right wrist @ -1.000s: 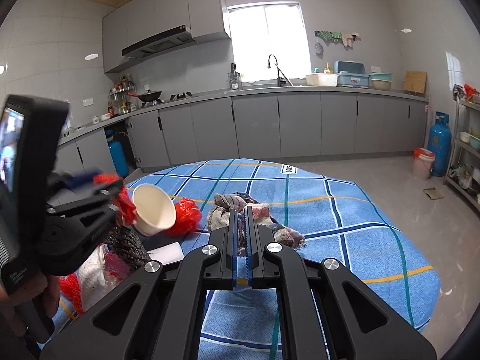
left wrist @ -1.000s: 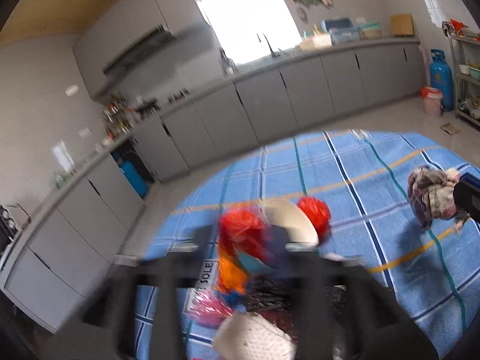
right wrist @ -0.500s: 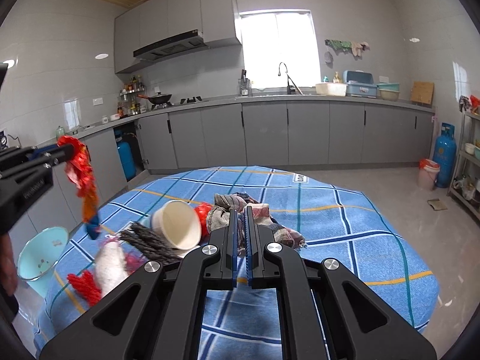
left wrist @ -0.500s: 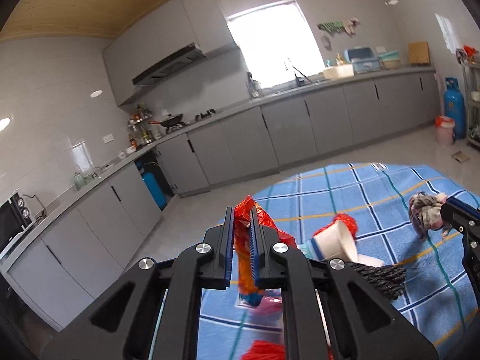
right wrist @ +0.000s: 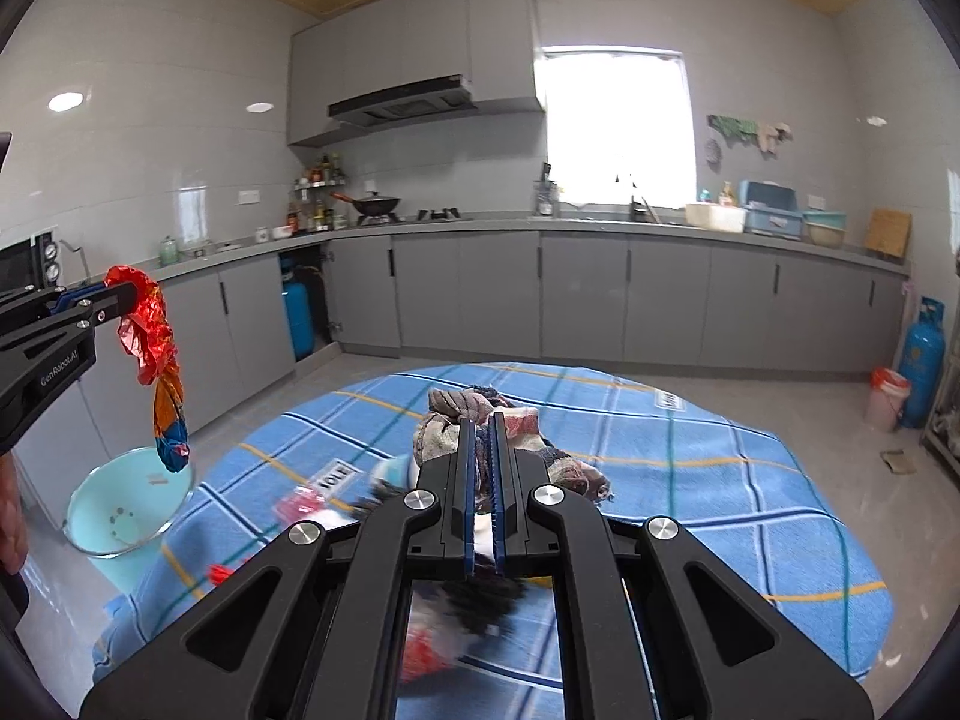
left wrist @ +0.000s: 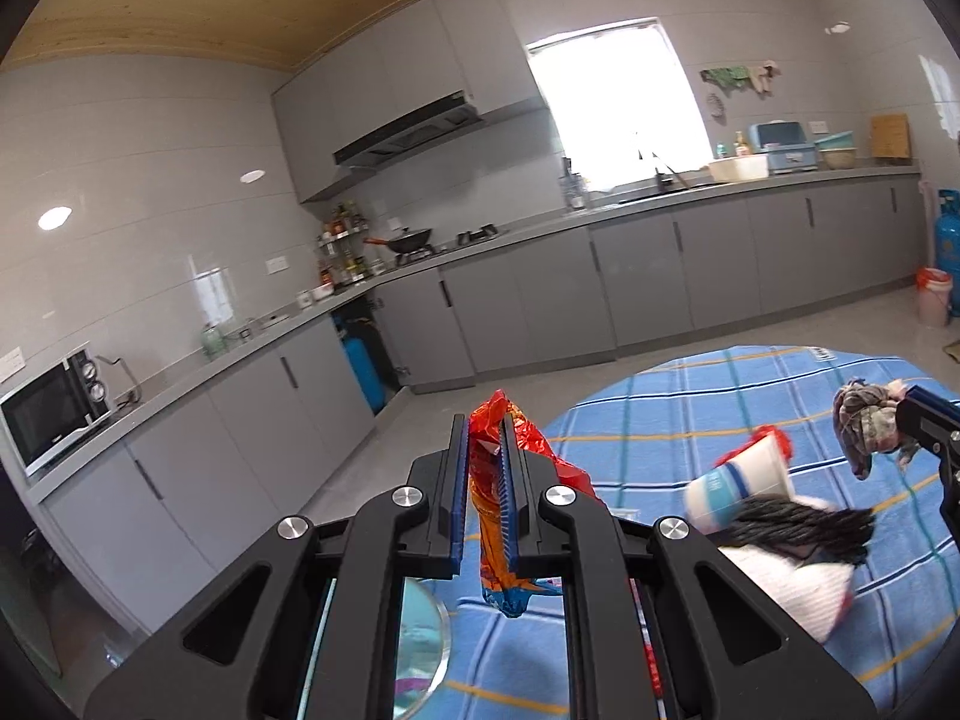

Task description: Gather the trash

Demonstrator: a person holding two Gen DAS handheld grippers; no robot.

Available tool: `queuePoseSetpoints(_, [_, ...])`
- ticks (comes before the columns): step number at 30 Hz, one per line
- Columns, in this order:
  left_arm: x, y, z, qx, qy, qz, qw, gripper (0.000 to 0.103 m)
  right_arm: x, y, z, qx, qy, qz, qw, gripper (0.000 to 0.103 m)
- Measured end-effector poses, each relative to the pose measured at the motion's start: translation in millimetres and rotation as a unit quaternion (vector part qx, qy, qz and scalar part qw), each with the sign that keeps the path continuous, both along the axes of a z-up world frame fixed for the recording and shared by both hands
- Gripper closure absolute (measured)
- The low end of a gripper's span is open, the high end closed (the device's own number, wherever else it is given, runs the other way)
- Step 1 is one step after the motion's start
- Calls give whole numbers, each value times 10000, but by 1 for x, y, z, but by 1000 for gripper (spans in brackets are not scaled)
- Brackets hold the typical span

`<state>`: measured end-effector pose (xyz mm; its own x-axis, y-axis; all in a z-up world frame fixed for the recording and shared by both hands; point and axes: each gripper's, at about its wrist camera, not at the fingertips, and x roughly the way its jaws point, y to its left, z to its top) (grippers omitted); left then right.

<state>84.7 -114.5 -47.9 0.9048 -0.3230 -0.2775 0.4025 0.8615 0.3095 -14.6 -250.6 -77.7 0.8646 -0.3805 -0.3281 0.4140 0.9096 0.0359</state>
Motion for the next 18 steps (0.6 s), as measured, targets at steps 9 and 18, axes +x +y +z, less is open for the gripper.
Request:
queuePoseSetpoints(9, [23, 55, -7, -68, 127, 611, 9980, 94, 36, 46, 14, -176, -56, 713, 9973, 98])
queuePoseSetpoints(18, [47, 106, -13, -165, 284, 1125, 9931, 94, 71, 85, 19, -230, -37, 1253, 9918, 98])
